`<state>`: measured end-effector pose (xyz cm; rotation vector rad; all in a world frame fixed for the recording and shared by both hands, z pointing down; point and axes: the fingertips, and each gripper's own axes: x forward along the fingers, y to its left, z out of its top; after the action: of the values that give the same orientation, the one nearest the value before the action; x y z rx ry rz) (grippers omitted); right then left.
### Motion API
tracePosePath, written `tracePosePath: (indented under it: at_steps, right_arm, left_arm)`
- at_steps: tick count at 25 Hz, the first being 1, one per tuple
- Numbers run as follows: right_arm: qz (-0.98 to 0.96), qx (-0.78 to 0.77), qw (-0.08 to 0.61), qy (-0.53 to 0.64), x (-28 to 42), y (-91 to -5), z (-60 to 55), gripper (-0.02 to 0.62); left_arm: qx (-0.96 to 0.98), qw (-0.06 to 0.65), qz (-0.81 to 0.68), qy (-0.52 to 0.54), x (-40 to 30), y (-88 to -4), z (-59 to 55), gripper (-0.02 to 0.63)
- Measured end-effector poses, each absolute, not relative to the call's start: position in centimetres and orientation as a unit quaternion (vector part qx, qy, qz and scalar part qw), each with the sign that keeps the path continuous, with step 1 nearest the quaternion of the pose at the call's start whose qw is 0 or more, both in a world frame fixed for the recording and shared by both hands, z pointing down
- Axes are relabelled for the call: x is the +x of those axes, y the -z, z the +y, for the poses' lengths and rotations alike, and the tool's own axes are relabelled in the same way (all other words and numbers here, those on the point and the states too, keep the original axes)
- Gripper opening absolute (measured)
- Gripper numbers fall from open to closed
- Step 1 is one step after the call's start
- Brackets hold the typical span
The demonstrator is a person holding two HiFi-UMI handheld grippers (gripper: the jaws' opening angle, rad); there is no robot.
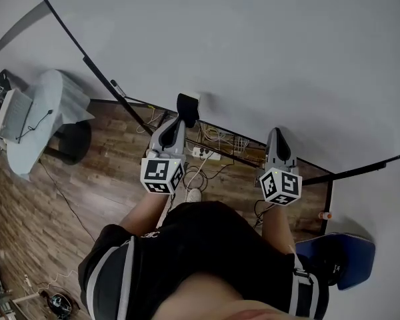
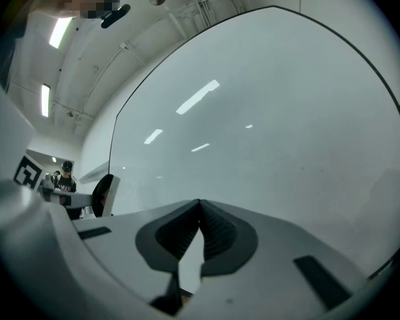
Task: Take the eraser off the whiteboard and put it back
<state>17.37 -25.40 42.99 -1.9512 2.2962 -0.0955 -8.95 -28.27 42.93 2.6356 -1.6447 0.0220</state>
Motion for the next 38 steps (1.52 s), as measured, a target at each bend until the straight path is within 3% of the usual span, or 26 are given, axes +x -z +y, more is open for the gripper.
tracePosePath:
  at_steps: [25, 38]
  right_arm:
    - [0.747, -0.661, 0.061, 0.041, 17.0, -43.5, -24.1, 0.006]
    - [0.708, -0.702, 0.066, 0.034, 20.8, -43.5, -19.9, 0.006]
  left_arm:
    - [0.866, 0.039, -0.499, -0.007, -8.1, -44.0, -28.2, 0.014]
    - [0.904, -0.038, -0.426, -0.007, -0.1, -39.7, -27.7, 0.014]
